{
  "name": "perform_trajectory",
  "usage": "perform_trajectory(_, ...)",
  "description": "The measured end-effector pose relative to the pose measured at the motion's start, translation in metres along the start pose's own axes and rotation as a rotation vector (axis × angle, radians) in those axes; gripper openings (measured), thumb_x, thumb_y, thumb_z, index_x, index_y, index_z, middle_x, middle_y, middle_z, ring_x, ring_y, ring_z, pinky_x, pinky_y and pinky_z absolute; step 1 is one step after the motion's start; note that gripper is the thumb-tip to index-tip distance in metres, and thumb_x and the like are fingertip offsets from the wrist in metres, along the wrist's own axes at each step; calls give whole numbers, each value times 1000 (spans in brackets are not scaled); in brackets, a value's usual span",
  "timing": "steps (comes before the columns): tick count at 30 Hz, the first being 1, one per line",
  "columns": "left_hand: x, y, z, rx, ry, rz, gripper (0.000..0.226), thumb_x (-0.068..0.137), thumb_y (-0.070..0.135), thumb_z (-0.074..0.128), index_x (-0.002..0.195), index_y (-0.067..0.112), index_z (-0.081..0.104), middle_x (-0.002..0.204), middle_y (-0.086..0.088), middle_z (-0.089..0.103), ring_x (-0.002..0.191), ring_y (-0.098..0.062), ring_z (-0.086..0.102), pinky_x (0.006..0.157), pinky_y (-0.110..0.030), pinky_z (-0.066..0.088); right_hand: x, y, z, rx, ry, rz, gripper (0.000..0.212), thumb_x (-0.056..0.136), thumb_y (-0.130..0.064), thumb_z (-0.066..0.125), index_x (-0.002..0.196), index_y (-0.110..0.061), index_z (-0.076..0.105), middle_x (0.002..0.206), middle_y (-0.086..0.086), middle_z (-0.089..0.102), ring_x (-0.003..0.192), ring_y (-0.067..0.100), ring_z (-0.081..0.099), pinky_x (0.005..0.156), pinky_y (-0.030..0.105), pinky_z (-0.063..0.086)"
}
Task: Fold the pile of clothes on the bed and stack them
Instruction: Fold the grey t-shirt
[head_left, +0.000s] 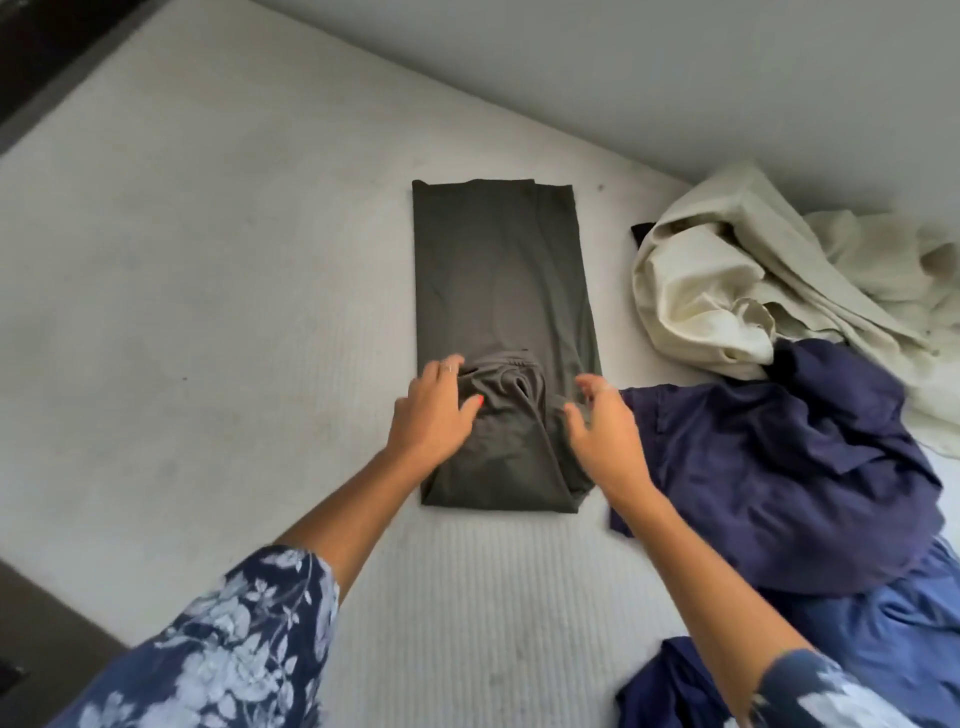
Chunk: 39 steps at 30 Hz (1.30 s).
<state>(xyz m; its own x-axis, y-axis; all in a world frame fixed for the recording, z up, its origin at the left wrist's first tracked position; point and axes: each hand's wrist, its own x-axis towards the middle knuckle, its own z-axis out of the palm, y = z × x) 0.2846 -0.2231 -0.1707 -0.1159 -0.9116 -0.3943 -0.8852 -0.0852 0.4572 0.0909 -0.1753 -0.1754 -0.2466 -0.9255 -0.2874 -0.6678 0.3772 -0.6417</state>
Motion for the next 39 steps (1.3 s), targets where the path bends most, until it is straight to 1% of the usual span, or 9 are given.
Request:
perform_trajectory(5,-38,-42,37,302,84,344,49,90,30,43,138,20,48,146,-3,45,131,-23,47,99,-43,44,-58,26,32,-455,-120,-611,53,75,-13,71,126,-6,56,132,13,56,120,31,54,100,37,42)
perform_trajectory(9,-24,-44,40,387,14,475,55,93,37,29,146,23,35,154,2,32,139,-17,36,105,-41,38,-66,40,60,-630,-214,-546,86,65,-26,82,140,-7,45,147,11,44,135,24,43,111,39,28)
perform_trajectory(11,-10,-42,42,396,-76,510,55,99,40,25,151,27,17,159,6,10,146,-14,15,116,-41,24,-57,41,68,-664,-132,-579,66,78,-16,66,140,-7,46,146,10,45,134,23,44,113,40,33)
perform_trajectory(14,6,-39,39,391,-231,415,57,102,44,24,152,32,0,159,11,-9,147,-10,-6,120,-39,4,-40,32,72,-658,-99,-623,57,79,-7,32,128,-9,61,133,8,58,122,20,57,98,39,47)
perform_trajectory(19,4,-33,34,284,-296,343,56,100,49,24,151,34,7,160,13,-2,147,-8,-3,119,-38,4,-28,14,50,-546,-222,-537,45,75,-1,59,118,-13,67,114,5,70,97,22,70,75,30,56)
perform_trajectory(22,-15,-33,33,154,-290,318,50,100,50,26,147,33,31,158,15,11,146,-4,3,119,-36,5,-40,-1,24,-589,-509,-486,41,91,-10,45,131,-16,51,119,9,64,102,33,62,78,40,49)
perform_trajectory(31,-81,-38,37,-514,-452,-140,71,76,82,27,91,32,75,109,16,67,109,-3,59,99,-23,43,-51,-22,-35,-195,-1037,-291,22,95,-27,55,74,-26,50,65,-9,53,58,3,51,60,23,41)
perform_trajectory(36,-60,-49,32,-882,-446,-482,89,72,85,27,128,22,56,137,0,53,126,-17,50,113,-36,31,25,-46,-33,-158,-912,-357,23,93,-24,61,70,-27,57,68,-10,55,61,-4,49,63,16,38)
perform_trajectory(39,-52,-57,33,-1077,-415,-564,92,70,86,24,131,23,52,135,-1,55,124,-20,51,111,-38,34,71,-48,-16,-212,-547,-345,19,94,-30,58,106,-19,68,97,-2,69,87,7,59,79,23,43)
